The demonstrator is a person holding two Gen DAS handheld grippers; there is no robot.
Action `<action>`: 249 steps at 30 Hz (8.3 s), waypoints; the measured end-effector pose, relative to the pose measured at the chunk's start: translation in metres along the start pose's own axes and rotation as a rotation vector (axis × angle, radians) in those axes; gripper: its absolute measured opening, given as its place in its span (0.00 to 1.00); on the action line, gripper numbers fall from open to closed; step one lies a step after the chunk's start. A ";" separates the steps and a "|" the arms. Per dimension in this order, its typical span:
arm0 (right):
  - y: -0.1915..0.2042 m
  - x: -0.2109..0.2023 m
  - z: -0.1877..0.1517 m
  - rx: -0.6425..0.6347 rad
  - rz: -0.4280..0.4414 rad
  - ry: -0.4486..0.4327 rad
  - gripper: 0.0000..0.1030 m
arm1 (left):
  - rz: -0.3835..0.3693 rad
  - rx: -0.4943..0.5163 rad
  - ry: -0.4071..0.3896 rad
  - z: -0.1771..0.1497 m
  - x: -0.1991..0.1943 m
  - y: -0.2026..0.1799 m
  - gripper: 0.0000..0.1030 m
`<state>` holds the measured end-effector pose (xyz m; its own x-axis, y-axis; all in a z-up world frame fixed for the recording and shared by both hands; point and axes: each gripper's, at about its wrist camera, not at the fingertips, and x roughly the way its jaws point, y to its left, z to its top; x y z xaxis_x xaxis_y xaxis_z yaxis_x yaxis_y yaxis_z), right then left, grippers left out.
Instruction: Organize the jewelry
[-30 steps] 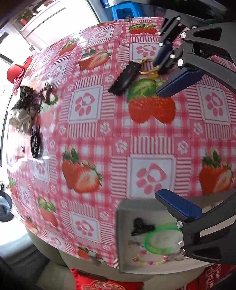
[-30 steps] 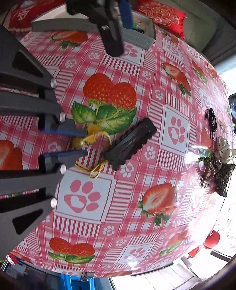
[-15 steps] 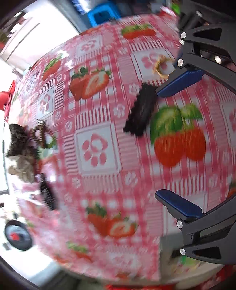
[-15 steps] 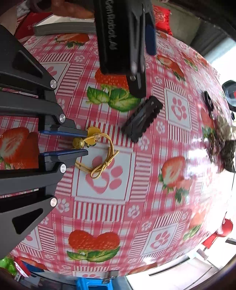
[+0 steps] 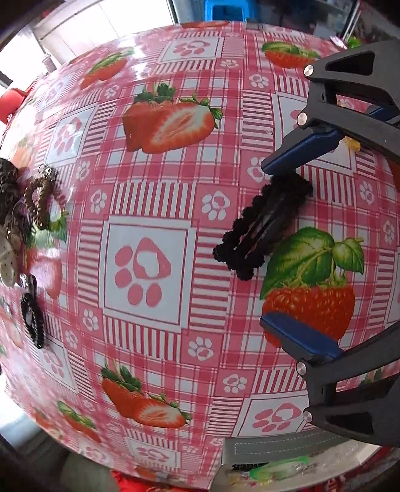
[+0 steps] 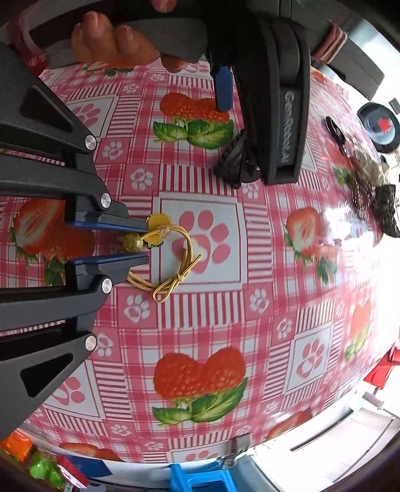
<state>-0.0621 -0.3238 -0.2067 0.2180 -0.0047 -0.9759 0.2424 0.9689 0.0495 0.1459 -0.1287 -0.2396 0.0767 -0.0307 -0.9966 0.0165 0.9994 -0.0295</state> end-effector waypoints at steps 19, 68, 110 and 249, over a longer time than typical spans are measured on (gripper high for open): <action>-0.004 -0.009 0.004 0.060 0.034 -0.005 0.14 | -0.118 0.186 -0.107 -0.026 -0.026 0.022 0.39; 0.012 -0.020 0.004 0.089 0.048 0.022 0.14 | -0.072 0.295 -0.104 -0.065 -0.022 0.033 0.35; 0.204 -0.035 0.002 -0.272 0.180 0.011 0.14 | -0.054 -0.051 -0.225 -0.147 -0.106 0.239 0.34; 0.321 -0.085 -0.072 -0.524 0.186 0.138 0.69 | 0.179 -0.177 -0.182 -0.266 -0.165 0.322 0.99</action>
<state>-0.0703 0.0057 -0.1230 0.0783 0.1757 -0.9813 -0.2969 0.9438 0.1453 -0.1266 0.2018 -0.1055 0.2403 0.1600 -0.9574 -0.1862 0.9756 0.1163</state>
